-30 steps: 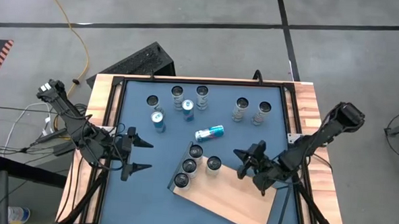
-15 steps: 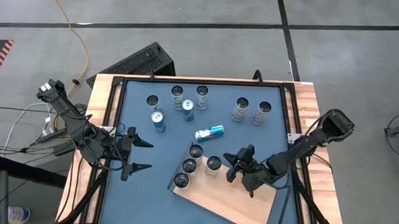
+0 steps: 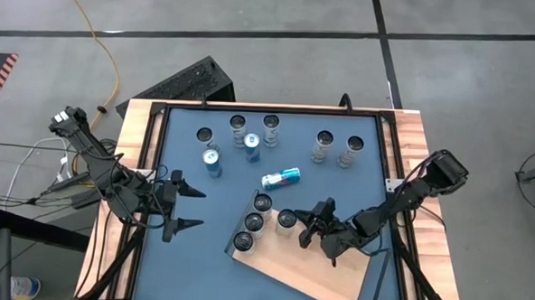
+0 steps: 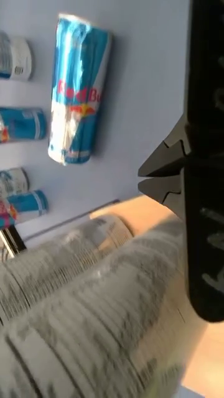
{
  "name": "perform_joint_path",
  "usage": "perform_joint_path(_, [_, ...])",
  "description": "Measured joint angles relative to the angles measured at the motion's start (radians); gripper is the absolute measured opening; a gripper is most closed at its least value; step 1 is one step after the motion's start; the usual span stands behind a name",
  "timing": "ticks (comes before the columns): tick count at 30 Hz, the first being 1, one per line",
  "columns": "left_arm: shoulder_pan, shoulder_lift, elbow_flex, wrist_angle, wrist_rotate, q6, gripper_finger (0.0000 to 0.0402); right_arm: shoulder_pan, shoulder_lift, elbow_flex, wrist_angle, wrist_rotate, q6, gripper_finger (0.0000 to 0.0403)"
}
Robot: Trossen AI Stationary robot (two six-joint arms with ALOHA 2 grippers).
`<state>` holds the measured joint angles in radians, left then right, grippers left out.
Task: Place canned beverage on shelf
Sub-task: Put the bottom white yellow soda can on the shelf
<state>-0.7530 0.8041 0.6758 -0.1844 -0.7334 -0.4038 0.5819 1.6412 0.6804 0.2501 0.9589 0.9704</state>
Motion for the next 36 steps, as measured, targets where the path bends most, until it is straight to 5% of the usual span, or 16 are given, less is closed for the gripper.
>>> perform_joint_path(36, [0.0,0.0,0.0,-0.005,0.004,0.0,0.0348,-0.006,0.0,0.109,0.022,-0.164,-0.079,0.0])
